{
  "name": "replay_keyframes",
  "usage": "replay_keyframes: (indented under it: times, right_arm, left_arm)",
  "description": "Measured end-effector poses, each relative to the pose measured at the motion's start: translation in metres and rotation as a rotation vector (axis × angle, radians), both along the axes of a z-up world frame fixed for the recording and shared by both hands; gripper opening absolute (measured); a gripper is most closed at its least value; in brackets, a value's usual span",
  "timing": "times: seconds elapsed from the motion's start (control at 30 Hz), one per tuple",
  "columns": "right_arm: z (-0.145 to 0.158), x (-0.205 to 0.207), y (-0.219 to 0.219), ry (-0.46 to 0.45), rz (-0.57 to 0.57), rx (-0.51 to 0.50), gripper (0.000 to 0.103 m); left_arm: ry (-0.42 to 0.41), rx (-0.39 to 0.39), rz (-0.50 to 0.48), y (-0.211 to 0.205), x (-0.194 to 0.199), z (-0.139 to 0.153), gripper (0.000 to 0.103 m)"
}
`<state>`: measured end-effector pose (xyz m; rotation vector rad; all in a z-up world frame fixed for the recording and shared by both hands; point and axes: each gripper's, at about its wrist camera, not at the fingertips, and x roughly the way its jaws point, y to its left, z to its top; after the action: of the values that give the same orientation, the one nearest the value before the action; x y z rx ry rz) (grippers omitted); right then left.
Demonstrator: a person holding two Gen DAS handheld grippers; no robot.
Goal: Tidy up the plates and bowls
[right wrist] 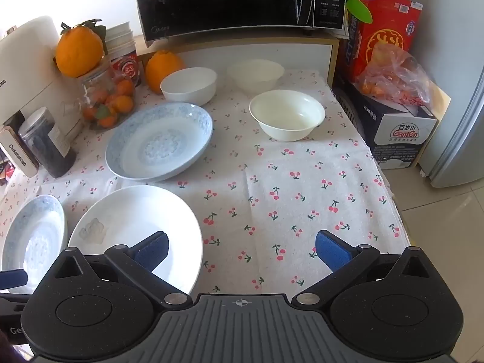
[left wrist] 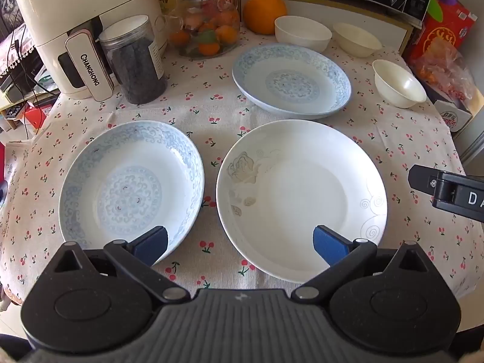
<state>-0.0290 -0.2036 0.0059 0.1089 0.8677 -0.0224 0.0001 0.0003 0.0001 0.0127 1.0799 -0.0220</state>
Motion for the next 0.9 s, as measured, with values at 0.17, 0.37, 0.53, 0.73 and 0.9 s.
replay_keyframes:
  times: [0.17,0.37,0.53,0.73,0.9]
  right_arm:
    - [-0.0034,0.0006,0.0017,0.005,0.003,0.001,0.103]
    - [-0.0024,0.0023,0.0022,0.012,0.005,-0.004,0.103]
    - [-0.0063,0.0007,0.0045,0.014,0.011,0.001,0.103]
    - [-0.0047,0.0010,0.0031,0.019,0.012,0.005,0.103]
    - [-0.0047,0.0012,0.0031,0.021,0.013,0.005,0.103]
  left_arm:
    - [0.002,-0.001,-0.002,0.0011,0.0001,0.0001,0.103]
    - [0.001,0.002,0.003,-0.0024,0.0004,0.0009,0.103]
    - [-0.002,0.008,-0.004,-0.0021,-0.0002,0.0015,0.103]
    - [-0.003,0.010,-0.005,-0.0025,0.0000,0.0019,0.103]
    - [-0.006,0.011,-0.004,-0.0033,0.0009,0.0032,0.103]
